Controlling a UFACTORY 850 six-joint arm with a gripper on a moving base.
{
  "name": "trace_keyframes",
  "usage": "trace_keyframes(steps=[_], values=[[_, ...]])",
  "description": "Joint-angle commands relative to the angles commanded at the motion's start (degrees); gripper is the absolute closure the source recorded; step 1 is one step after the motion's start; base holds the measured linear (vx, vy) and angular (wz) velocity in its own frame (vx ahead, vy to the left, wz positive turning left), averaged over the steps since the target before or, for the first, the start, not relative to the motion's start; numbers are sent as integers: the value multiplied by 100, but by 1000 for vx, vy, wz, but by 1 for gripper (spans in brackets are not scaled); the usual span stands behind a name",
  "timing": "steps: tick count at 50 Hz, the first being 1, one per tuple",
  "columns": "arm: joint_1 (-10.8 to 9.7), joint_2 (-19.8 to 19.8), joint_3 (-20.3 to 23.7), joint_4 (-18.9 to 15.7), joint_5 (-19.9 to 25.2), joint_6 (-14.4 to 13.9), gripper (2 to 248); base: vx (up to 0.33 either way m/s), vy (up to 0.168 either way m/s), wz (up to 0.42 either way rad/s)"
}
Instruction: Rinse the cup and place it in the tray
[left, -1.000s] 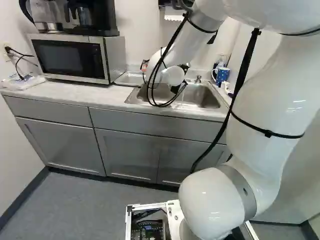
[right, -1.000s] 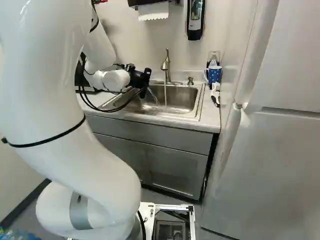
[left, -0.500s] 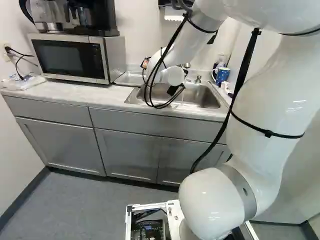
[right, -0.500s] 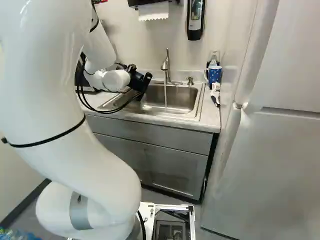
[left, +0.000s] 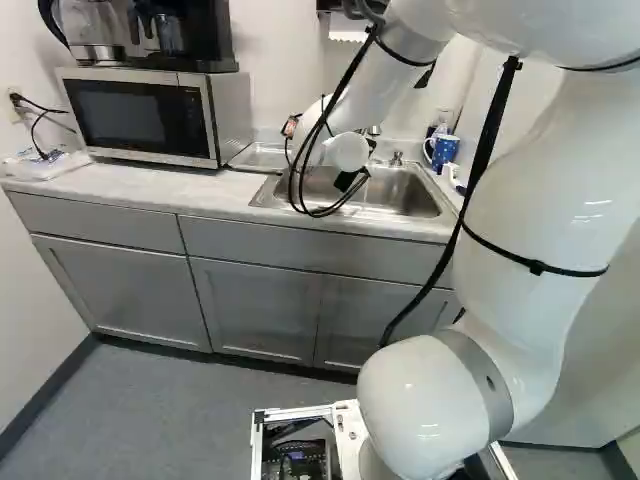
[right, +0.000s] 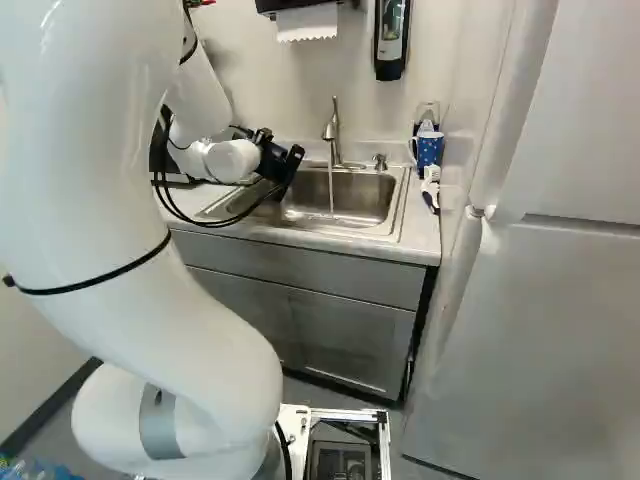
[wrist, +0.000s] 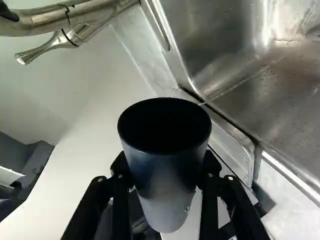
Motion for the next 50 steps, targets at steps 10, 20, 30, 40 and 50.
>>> trace_keyframes(steps=[10,20,30,40,50], values=[[0,0,0,0,0,-183,126,0,0,0],[0,0,0,0,0,-729,126,0,0,0],[0,0,0,0,0,-1326,126,0,0,0],[0,0,0,0,0,-1927,126,0,0,0],[0,0,0,0,0,-2529,126,0,0,0]])
